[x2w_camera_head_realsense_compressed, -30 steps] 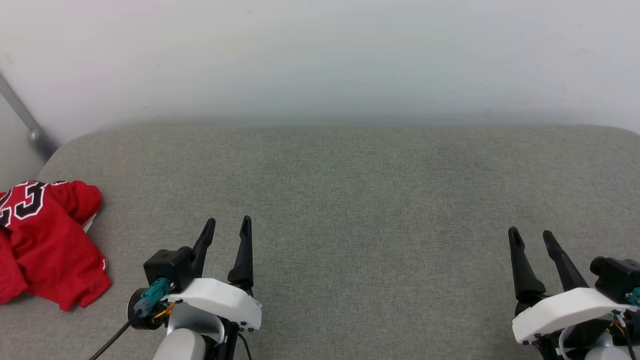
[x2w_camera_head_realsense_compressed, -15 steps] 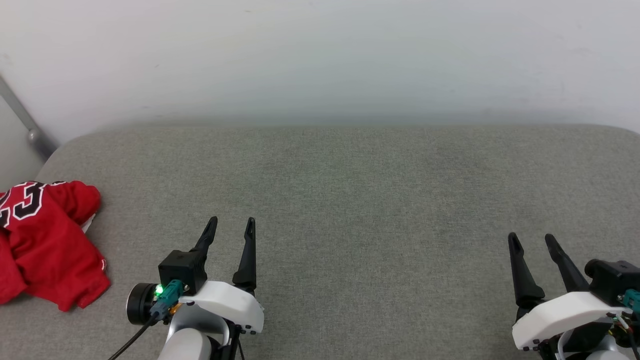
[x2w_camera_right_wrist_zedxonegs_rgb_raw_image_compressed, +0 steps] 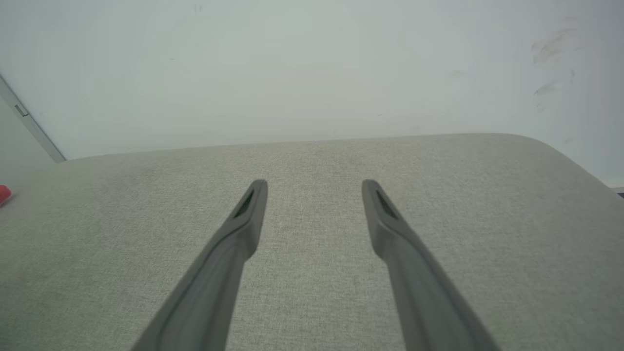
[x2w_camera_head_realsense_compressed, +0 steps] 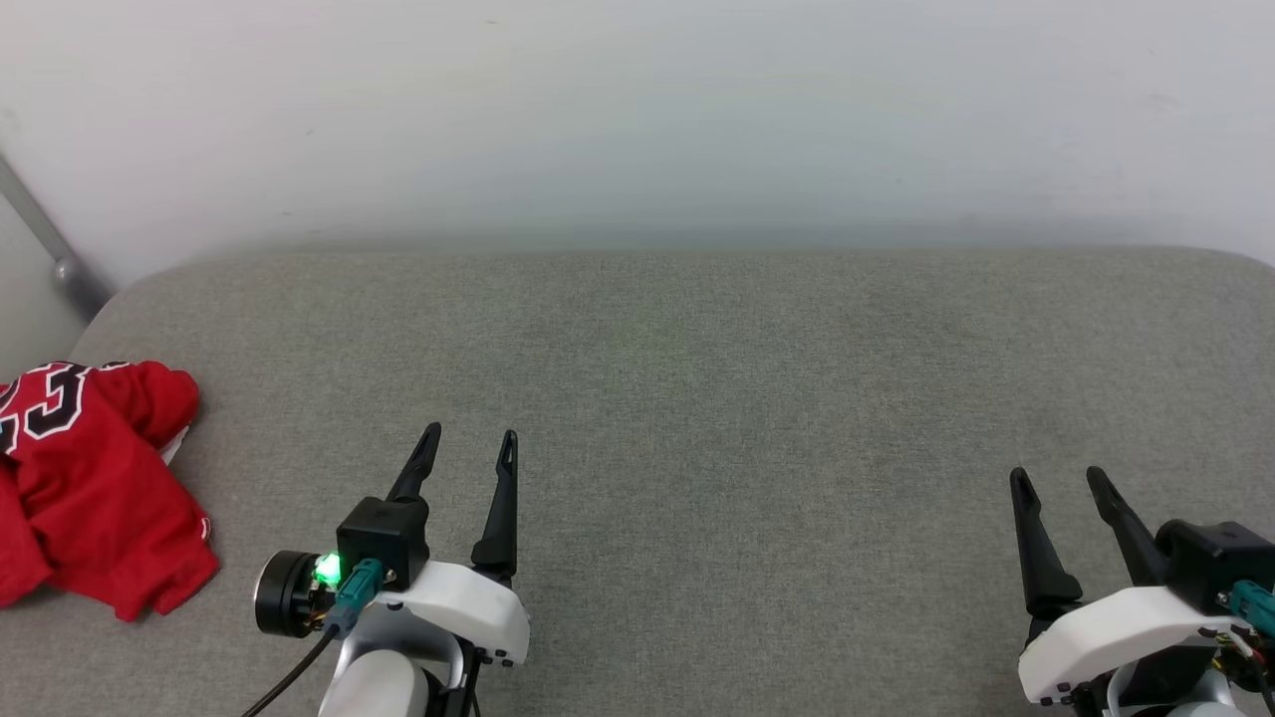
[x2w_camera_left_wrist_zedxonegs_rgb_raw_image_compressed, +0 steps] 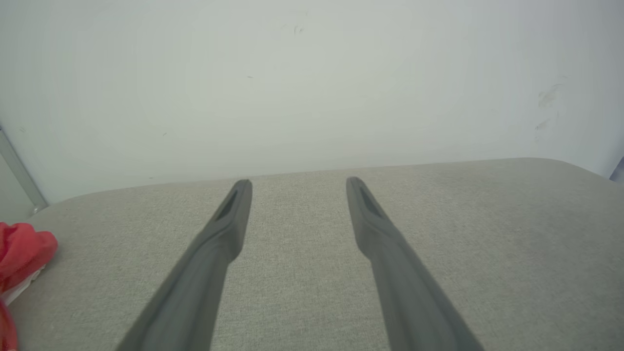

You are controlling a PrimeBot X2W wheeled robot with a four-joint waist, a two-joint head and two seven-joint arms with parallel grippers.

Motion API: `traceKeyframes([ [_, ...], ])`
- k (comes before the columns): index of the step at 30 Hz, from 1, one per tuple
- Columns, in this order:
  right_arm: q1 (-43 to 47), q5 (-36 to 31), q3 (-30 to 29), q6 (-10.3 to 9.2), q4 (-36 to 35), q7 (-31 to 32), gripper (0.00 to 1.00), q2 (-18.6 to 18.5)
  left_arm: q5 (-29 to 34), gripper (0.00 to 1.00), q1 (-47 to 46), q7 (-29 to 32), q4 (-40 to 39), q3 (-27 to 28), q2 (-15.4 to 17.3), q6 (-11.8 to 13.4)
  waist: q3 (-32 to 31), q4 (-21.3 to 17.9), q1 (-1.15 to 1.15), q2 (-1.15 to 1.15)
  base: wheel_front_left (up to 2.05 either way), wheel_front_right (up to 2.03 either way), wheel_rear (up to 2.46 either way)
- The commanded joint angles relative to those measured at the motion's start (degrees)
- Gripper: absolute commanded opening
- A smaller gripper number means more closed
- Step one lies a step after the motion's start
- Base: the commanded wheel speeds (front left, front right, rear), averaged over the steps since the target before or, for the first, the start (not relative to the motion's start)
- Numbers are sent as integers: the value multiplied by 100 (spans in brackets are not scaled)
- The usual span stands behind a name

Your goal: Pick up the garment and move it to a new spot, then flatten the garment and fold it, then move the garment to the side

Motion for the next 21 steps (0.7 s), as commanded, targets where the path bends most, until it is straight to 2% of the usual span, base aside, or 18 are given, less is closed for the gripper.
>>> traceKeyframes([
  [1, 70, -72, 4, -2, -41, -43, 100, 5, 66, 100, -58, -49, 38, 6, 7, 23, -2, 0, 0, 0, 0, 0, 0],
  [10, -13, -164, -55, -2, -7, -189, 100, 6, 208, 100, -64, -143, 154, 2, -48, -12, 5, 25, 0, 0, 0, 0, 0],
  [21, -81, 50, -50, -2, 126, -302, 100, 6, 60, 100, -24, -130, 238, 51, -95, 14, 6, 55, 0, 0, 0, 0, 0],
])
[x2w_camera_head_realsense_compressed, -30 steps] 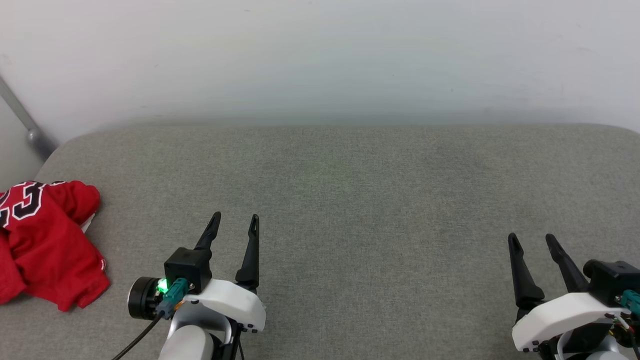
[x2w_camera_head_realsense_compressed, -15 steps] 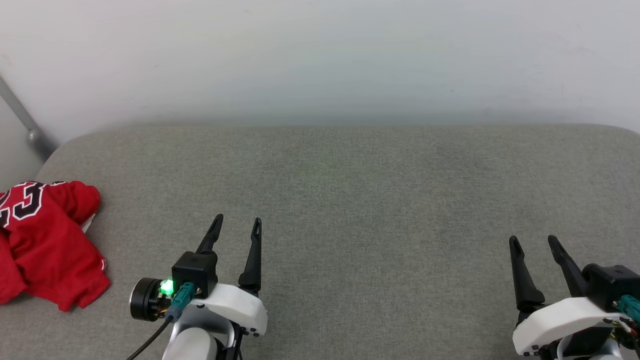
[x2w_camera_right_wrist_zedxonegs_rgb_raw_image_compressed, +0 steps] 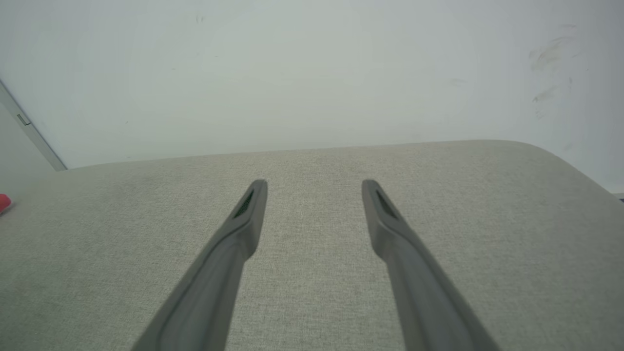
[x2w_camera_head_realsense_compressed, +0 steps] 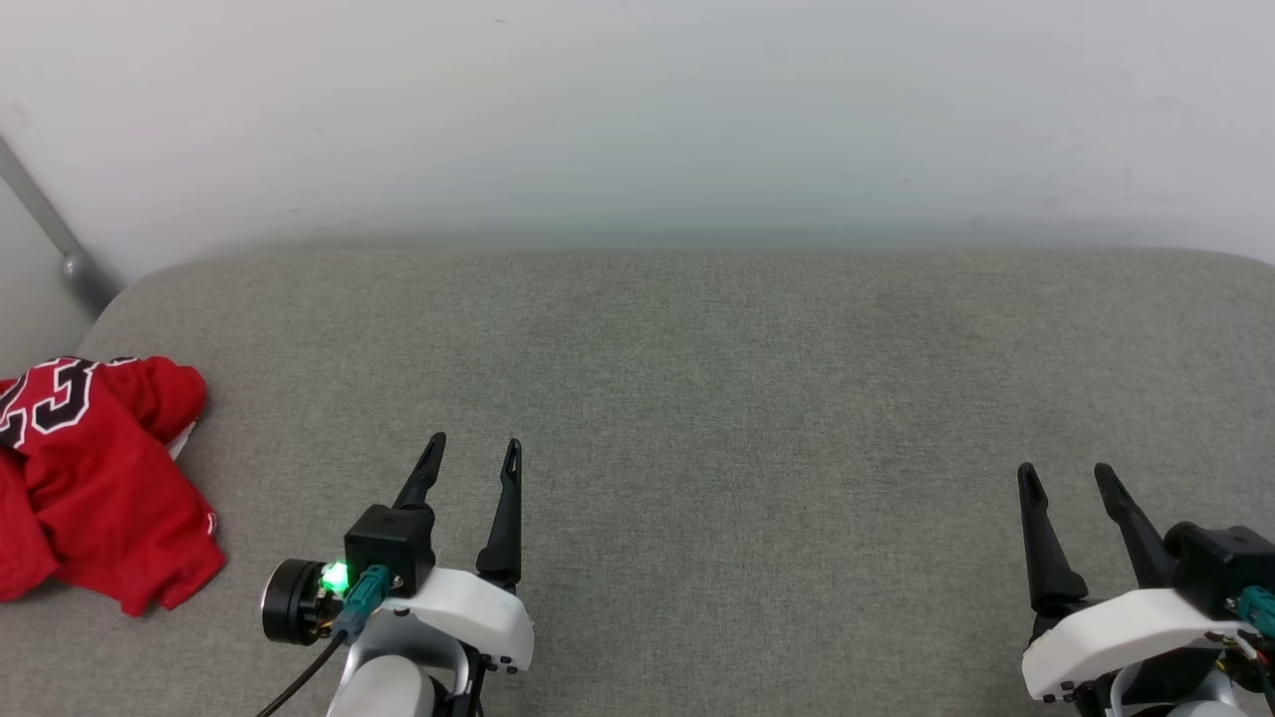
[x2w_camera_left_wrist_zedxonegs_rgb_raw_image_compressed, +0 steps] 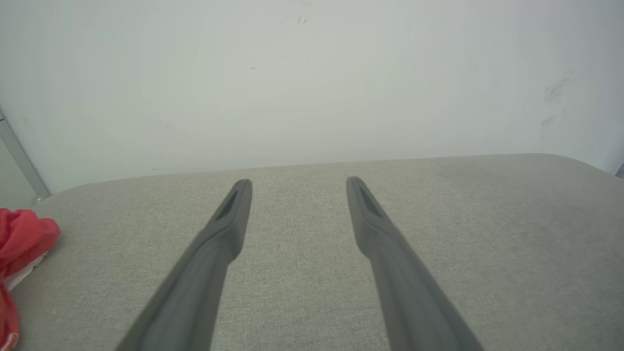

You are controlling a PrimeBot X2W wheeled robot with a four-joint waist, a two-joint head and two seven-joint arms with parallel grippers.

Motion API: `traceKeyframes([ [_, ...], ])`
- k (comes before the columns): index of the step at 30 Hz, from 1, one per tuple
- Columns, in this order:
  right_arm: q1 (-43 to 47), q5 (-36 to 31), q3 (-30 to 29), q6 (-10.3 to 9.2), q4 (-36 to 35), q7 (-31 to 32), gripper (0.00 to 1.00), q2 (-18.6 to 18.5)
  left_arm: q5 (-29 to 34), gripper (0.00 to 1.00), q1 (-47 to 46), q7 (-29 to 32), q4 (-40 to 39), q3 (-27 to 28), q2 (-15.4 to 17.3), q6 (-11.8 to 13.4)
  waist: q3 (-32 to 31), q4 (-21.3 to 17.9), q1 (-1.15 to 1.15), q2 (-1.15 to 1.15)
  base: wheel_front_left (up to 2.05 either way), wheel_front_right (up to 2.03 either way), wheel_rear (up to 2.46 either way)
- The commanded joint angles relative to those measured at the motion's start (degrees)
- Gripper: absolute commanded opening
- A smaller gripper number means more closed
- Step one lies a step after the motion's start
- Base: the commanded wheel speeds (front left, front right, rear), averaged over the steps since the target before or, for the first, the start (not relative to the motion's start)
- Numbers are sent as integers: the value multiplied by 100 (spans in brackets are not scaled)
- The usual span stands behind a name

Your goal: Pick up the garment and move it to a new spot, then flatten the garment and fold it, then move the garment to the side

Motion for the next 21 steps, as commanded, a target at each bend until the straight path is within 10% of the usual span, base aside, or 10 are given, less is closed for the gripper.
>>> traceKeyframes([
  [1, -55, 55, -7, -2, 21, -31, 100, 6, -10, 100, -22, -15, 25, 16, -10, 33, 3, 3, 0, 0, 0, 0, 0],
  [21, -104, -119, 11, -2, -63, -9, 100, 6, -52, 100, -129, -15, 8, 73, 3, 129, 82, 282, 0, 0, 0, 0, 0],
])
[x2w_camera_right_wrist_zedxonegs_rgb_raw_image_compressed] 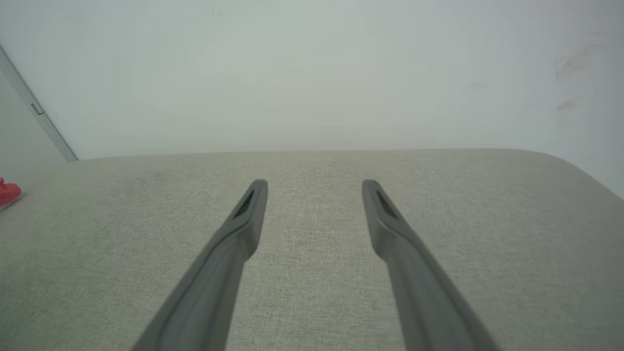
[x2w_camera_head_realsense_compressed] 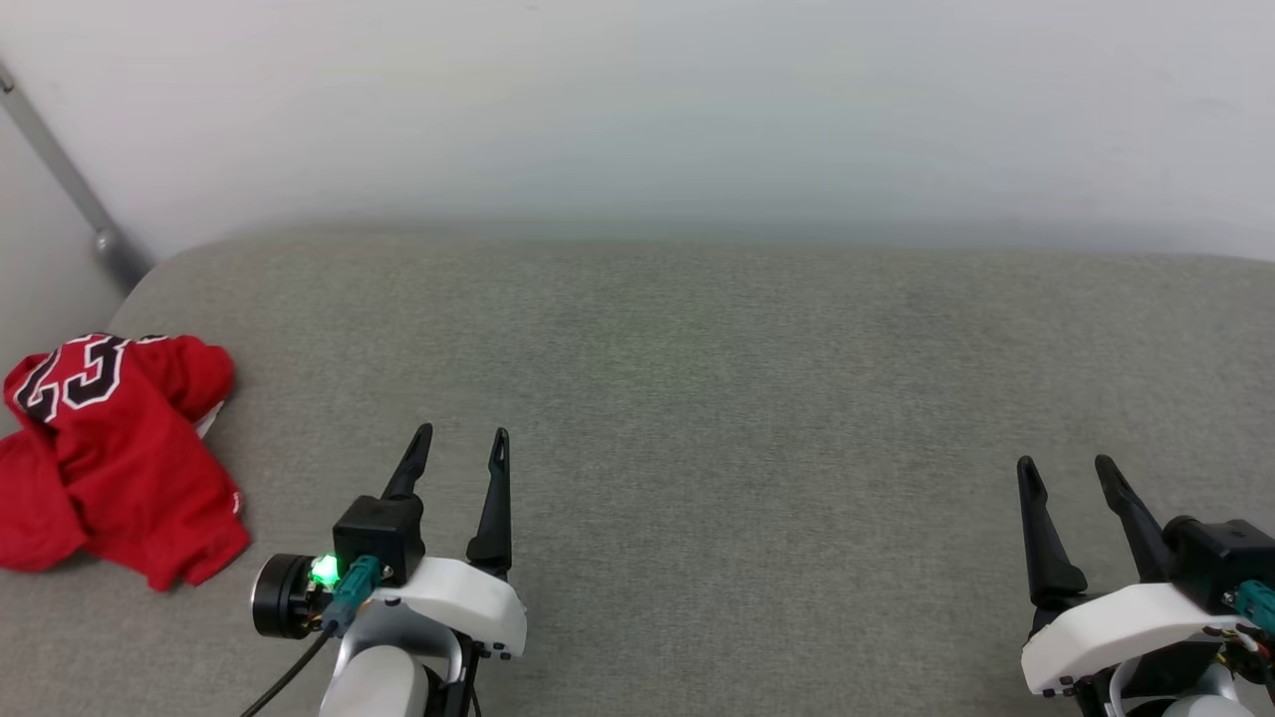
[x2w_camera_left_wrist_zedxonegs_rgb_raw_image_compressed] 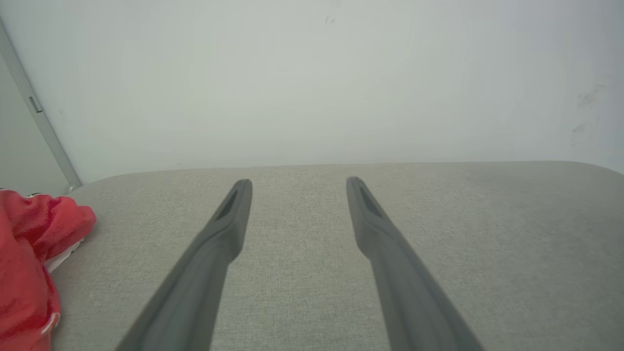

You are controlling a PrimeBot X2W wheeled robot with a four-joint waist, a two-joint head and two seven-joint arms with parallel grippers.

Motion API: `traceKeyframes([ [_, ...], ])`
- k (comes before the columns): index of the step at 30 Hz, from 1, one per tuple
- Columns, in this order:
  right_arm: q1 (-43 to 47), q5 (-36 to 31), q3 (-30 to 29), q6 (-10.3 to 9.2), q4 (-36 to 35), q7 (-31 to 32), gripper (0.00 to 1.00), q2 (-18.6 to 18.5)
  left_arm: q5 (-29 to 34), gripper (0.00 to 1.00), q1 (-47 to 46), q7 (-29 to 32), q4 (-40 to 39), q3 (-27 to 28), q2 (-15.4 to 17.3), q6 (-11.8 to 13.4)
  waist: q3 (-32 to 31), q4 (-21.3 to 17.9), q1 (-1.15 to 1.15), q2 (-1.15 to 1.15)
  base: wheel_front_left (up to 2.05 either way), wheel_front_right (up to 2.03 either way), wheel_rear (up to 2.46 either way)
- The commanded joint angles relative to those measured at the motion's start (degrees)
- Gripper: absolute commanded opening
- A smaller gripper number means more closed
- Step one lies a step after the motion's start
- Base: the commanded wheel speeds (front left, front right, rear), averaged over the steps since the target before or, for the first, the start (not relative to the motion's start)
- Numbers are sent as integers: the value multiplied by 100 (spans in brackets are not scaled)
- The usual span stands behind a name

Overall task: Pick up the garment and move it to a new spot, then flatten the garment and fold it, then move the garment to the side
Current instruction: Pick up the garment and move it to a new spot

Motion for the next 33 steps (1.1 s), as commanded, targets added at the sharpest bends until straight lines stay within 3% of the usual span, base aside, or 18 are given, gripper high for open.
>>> traceKeyframes([
  [1, -72, -27, -4, -2, -51, -1, 100, 6, -64, 100, -74, -15, -62, 42, -7, 14, 28, 146, 0, 0, 0, 0, 0],
  [26, -138, -208, 333, -2, -321, 160, 100, 6, -30, 100, 12, 18, -198, 160, 298, 245, 92, 2002, 0, 0, 0, 0, 0],
  [33, -160, -195, 438, -3, -319, 175, 100, 6, -100, 100, 76, 92, -294, 156, 341, 274, 92, 2325, 0, 0, 0, 0, 0],
])
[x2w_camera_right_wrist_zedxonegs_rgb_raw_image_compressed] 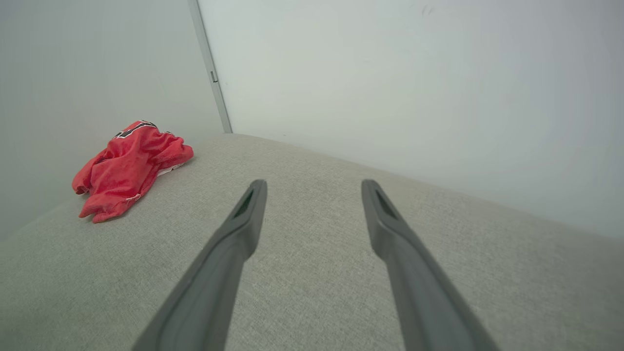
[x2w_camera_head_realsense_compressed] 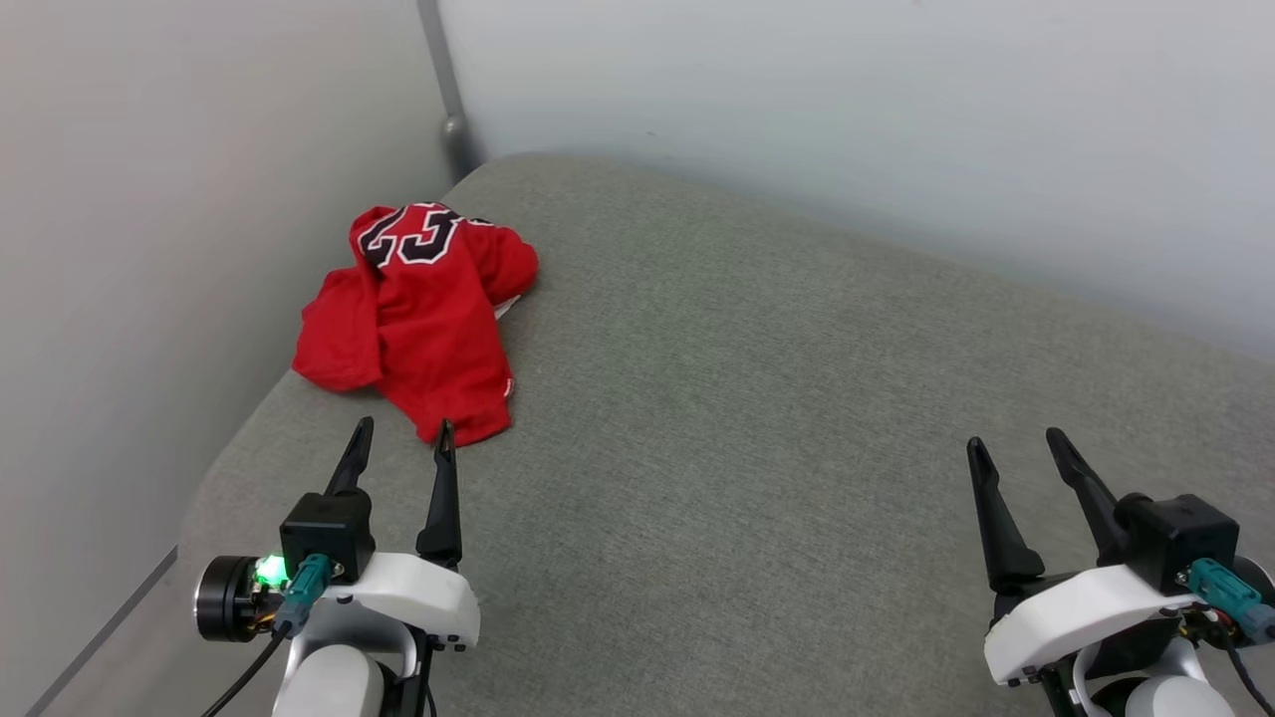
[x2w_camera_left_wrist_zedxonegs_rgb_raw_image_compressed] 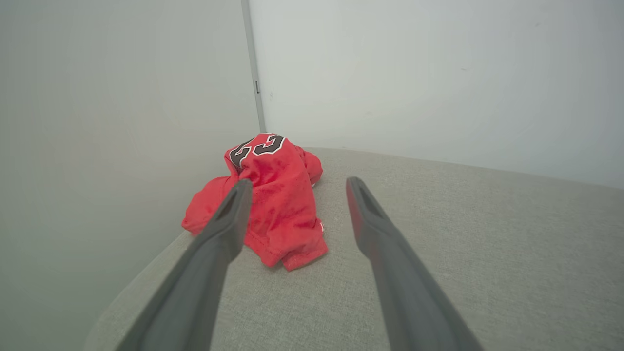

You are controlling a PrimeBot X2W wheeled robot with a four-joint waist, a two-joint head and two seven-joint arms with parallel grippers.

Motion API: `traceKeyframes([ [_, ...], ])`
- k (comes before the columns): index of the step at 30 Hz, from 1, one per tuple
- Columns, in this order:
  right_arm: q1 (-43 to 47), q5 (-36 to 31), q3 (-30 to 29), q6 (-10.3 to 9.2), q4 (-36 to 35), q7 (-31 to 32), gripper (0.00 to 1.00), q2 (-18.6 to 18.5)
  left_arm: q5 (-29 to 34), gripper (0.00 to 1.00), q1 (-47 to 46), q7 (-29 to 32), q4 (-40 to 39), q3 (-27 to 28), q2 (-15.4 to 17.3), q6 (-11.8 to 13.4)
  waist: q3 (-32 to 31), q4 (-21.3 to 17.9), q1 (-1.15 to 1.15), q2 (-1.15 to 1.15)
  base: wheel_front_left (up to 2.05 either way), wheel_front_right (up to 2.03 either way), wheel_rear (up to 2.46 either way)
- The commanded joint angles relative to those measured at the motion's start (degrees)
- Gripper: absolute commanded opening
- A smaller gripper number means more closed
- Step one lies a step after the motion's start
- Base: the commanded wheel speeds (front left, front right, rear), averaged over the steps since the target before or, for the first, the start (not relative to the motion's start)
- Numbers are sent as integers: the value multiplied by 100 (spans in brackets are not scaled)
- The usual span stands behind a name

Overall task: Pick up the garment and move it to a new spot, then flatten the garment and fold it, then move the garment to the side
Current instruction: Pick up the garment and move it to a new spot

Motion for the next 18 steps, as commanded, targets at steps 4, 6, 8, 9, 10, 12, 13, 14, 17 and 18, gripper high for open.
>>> traceKeyframes([
  [4, -52, 9, 29, -3, 23, 11, 100, 5, -57, 100, 64, 13, -46, 2, 16, 18, 1, 114, 0, 0, 0, 0, 0],
  [6, -16, -11, 12, -3, 33, 18, 100, 5, -84, 100, 59, 32, -52, -20, 8, 17, -6, 151, 0, 0, 0, 0, 0],
  [8, 13, -28, -11, -3, 38, 30, 100, 5, -103, 100, 45, 25, -56, -28, 10, 19, -12, 162, 0, 0, 0, 0, 0],
  [9, 21, -29, -17, -2, 35, 31, 100, 5, -106, 100, 37, 25, -55, -28, 16, 19, -14, 164, 0, 0, 0, 0, 0],
  [10, 25, -23, -23, -2, 31, 33, 100, 5, -101, 100, 25, 25, -53, -27, 21, 20, -12, 164, 0, 0, 0, 0, 0],
  [12, 11, -35, -25, -2, 16, 46, 100, 5, -131, 100, -41, 35, -65, -24, 23, 26, 6, 151, 0, 0, 0, 0, 0],
  [13, -15, -41, -19, -2, 3, 65, 100, 5, -143, 100, -91, 48, -74, -21, 29, 23, 32, 133, 0, 0, 0, 0, 0],
  [14, -49, -58, -10, -2, -8, 82, 100, 5, -166, 100, -150, 67, -83, -7, 34, 14, 62, 109, 0, 0, 0, 0, 0],
  [17, -144, -97, 7, -3, -53, 121, 100, 5, -237, 100, -387, 154, -92, 43, 87, -50, 184, 29, 0, 0, 0, 0, 0],
  [18, -159, -111, 6, -2, -69, 136, 100, 5, -268, 100, -501, 208, -84, 63, 122, -68, 230, 1, 0, 0, 0, 0, 0],
])
